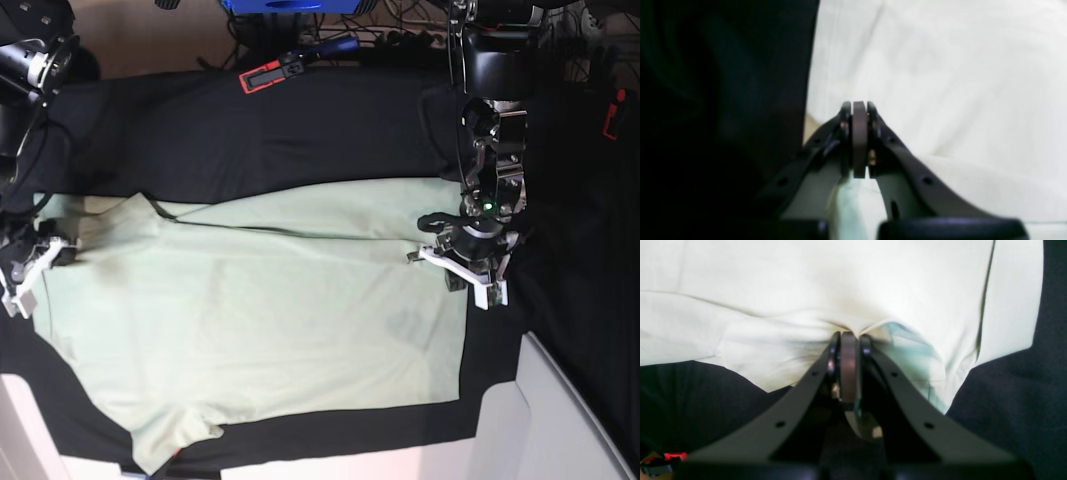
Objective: Fold the T-shirt properly
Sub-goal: 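Carry the held edge over the shirt body with both grippers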
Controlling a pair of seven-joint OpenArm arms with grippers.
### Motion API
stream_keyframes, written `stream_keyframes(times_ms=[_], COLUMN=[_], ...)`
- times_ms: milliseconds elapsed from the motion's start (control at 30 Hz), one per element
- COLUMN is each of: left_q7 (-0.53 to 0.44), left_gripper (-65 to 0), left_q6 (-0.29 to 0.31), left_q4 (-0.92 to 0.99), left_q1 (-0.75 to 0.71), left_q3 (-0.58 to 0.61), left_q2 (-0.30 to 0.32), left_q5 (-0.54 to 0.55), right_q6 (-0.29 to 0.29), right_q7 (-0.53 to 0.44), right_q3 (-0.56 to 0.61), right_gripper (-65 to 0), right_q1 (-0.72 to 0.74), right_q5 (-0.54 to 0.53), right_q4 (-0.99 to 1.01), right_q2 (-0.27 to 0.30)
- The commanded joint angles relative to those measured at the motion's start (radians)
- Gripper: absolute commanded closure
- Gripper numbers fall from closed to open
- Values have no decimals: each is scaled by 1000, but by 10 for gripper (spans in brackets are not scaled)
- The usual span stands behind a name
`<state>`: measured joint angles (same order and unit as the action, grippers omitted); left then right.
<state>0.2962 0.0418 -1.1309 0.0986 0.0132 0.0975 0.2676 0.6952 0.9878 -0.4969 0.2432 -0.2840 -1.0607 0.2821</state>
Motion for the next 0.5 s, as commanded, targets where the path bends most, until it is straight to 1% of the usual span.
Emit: stream_keyframes(times_ms=[0,133,467], left_q7=[-25,-25,-28], left_gripper=[0,0,0], left_q6=[2,2,3], left_q4=[-15,-13,90], left_q1=[30,48,102], left_q3=[-3,-5,4], left_q2=[8,9,9], left_q5=[0,-1,-1], right_q6=[3,3,3], right_q7=[-16,-16,-16], right_q3=[1,1,1], right_gripper=[-3,-3,-3], right_q1=[21,21,21], right_q5=[-13,-13,-13], right_q4=[-14,-14,-14], right_q2=[21,21,21])
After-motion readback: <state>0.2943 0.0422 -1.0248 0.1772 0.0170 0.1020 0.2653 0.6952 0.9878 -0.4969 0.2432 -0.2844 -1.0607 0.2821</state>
